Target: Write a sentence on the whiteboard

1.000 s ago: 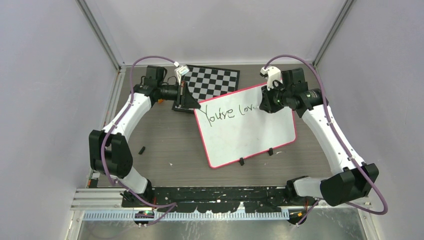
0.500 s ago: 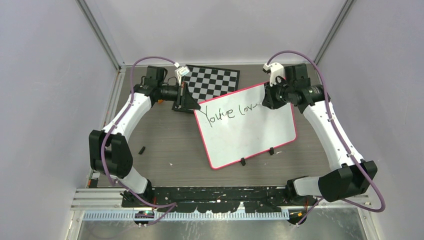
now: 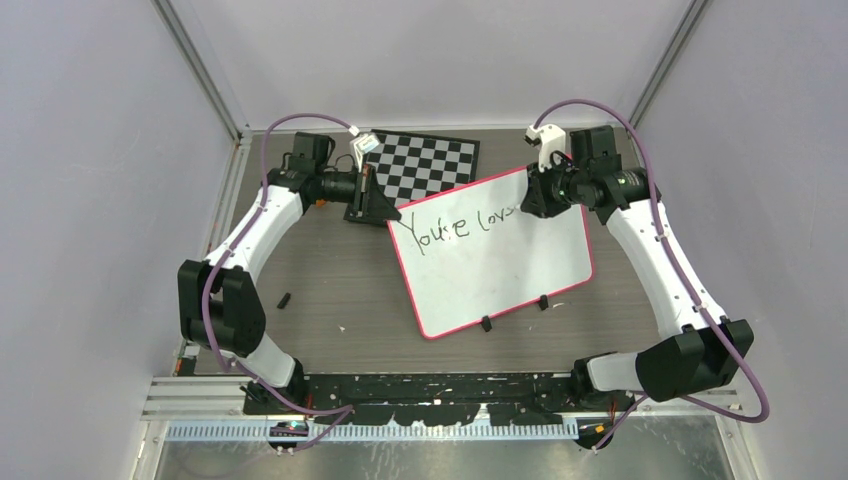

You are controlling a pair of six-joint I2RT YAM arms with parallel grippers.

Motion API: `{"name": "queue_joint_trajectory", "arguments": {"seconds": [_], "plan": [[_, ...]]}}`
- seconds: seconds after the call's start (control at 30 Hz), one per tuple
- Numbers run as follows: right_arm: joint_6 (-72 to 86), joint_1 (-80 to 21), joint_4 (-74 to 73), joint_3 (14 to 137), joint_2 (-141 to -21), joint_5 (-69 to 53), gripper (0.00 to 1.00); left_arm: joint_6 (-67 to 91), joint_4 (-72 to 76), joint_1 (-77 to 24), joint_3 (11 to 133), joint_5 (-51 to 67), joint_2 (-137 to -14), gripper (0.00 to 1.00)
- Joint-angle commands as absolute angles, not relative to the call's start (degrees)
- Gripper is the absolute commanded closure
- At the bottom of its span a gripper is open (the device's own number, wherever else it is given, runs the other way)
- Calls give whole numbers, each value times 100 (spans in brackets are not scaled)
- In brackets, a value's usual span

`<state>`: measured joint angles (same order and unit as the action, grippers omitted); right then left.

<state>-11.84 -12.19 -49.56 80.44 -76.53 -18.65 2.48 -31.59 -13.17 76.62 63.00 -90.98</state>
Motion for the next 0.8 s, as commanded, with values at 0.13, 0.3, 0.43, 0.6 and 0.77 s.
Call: {"name": "queue_joint_trajectory", "arguments": {"seconds": [0.13, 0.3, 0.43, 0.6, 0.77], "plan": [[-1391, -1197, -5007, 7790, -7475, -1881, 100, 131, -3250, -1512, 7770, 6126, -9145, 100], [-1502, -1185, -5039, 7682, -7406, -1645, 100, 114, -3265, -1512, 7763, 6108, -9140, 100], [-1535, -1088, -5041, 7768, -7351, -1462, 100, 114, -3265, -1512, 7769, 6108, -9140, 100], [-1586, -971, -5138, 8020, -7268, -1494, 100, 121, -3271, -1512, 7779, 6132, -9157, 100], [-1499, -964, -5165, 8111, -7162, -1636, 100, 121, -3284, -1512, 7786, 6164, -9166, 100]]}}
